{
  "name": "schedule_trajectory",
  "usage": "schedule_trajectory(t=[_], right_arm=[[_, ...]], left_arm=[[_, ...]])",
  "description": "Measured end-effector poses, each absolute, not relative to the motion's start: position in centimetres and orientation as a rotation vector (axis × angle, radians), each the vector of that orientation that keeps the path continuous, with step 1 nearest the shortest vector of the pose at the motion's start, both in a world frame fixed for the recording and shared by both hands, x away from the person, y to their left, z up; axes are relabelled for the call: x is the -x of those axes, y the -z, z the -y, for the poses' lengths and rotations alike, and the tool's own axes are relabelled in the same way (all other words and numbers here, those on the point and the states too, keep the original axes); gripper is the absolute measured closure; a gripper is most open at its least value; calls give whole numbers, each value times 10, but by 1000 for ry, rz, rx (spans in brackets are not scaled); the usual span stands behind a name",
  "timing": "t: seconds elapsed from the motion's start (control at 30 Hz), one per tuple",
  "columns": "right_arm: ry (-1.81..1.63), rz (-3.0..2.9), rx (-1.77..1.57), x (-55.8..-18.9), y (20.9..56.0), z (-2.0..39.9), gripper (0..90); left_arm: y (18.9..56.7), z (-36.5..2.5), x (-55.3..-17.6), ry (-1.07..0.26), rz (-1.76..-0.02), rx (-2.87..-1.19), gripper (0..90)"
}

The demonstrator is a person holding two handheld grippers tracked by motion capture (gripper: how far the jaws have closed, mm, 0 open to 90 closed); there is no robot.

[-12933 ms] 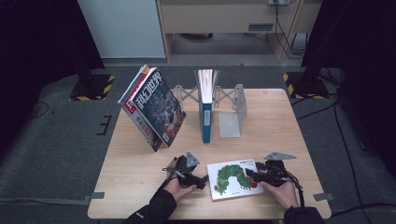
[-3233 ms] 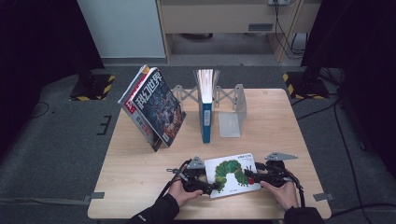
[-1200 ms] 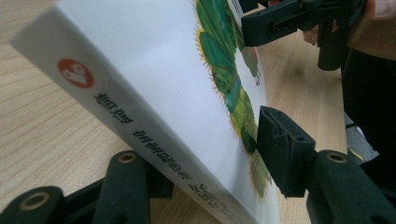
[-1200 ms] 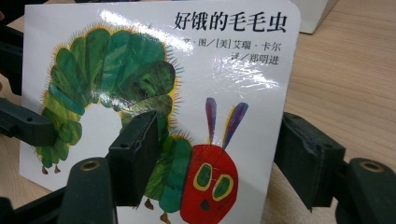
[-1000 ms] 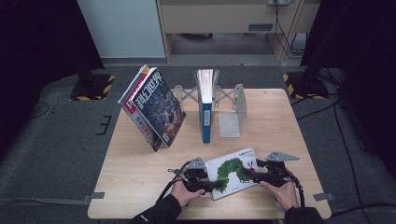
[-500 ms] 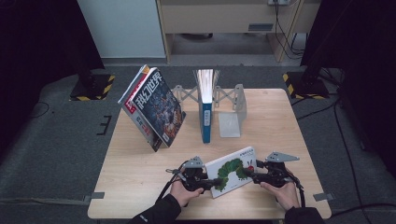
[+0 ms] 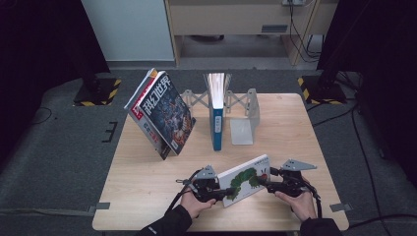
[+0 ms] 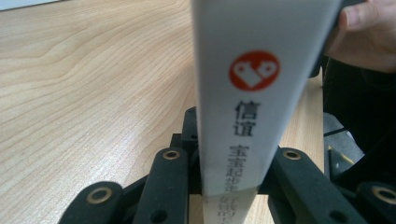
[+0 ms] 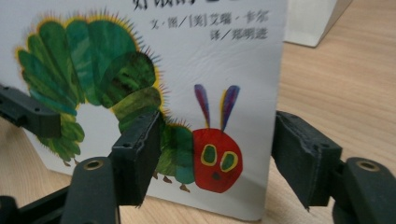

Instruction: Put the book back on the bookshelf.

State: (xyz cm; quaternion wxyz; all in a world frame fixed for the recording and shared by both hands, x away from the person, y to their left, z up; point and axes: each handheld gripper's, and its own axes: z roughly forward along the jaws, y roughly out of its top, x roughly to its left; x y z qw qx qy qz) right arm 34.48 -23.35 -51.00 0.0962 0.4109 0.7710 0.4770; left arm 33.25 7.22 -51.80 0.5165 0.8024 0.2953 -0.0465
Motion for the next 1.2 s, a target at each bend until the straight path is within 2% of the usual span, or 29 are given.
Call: schedule_trajectory(t=[0.27,0.4,0.6,0.83,1.2], right_arm=[[-1382,-2210,-1253,-346,507,247,301],[-1269,-2181,-1275,-347,508,255,257],[-1059,-2181,-1302,-349,513,267,244],[-859,-2236,-1311,-352,523,269,159],[-904,-2199,-1363,-351,537,272,40]], left_arm=[[503,-75,-330,78,-728,-1903,744],[499,-79,-331,67,-753,-1895,745],[488,-86,-334,20,-774,-1873,745],[470,-98,-338,-47,-797,-1806,745],[452,-103,-345,-158,-838,-1784,745]])
